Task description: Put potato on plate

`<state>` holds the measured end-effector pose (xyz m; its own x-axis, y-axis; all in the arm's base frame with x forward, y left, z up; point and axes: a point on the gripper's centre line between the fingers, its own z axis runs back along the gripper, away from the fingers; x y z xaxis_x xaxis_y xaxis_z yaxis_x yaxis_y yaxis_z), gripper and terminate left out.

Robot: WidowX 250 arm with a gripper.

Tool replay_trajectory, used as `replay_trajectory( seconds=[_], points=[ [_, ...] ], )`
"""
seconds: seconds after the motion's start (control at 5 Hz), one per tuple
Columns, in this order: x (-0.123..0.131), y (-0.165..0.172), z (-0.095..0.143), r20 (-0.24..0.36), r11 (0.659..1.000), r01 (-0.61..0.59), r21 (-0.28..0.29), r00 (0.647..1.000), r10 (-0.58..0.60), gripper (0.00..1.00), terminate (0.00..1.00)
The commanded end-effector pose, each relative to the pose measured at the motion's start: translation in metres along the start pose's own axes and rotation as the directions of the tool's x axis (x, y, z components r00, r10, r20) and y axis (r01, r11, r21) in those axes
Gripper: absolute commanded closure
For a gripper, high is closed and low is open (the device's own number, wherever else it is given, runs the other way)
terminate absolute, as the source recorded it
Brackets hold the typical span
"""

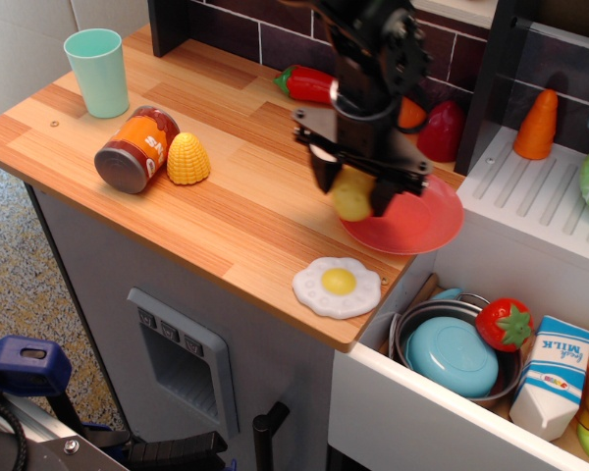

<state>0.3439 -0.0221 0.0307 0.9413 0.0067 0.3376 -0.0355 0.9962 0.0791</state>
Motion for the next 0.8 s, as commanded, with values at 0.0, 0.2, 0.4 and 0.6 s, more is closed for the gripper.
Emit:
replay_trajectory(
  seconds=[0.0,0.2,0.4,0.6],
  points=[
    [0.0265,-0.0144,0.0017,0.063,0.997,0.010,-0.070,0.998,-0.006,0.00,0.00],
    [0.0265,-0.0144,0.0017,0.063,0.997,0.010,-0.070,0.998,-0.006,0.00,0.00],
    [0.0265,-0.0144,0.0017,0.063,0.997,0.010,-0.070,0.998,-0.006,0.00,0.00],
    [0.0265,-0.0144,0.0017,0.063,0.997,0.010,-0.070,0.998,-0.006,0.00,1.00]
  ],
)
